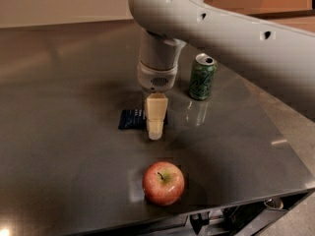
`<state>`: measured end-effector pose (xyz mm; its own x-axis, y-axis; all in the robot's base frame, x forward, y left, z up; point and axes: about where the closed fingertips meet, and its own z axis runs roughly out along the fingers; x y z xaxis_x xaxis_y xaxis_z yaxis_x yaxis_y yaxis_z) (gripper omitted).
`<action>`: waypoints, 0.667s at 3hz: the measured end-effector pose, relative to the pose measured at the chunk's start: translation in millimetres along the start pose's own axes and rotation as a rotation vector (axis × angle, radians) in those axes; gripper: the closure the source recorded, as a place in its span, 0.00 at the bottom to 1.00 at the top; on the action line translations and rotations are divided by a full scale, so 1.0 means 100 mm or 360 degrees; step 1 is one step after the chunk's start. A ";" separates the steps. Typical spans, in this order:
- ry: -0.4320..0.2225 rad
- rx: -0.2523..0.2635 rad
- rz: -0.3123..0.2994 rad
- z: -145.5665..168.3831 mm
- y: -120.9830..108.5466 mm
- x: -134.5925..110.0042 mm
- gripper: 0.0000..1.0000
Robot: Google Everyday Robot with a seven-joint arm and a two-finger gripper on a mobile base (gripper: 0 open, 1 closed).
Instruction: Pick rxbar blueberry
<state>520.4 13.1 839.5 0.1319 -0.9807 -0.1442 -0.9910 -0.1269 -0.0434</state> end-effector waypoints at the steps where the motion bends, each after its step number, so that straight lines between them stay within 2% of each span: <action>1: 0.0026 -0.0018 -0.0005 0.10 0.04 -0.04 0.00; 2: 0.0046 -0.0034 -0.0008 0.16 0.08 -0.06 0.16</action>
Offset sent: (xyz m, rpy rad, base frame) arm -0.0129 0.0093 -0.0214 -0.0522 0.0332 0.0089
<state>512.3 20.5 824.6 0.1361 -0.9839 -0.1158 -0.9907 -0.1344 -0.0230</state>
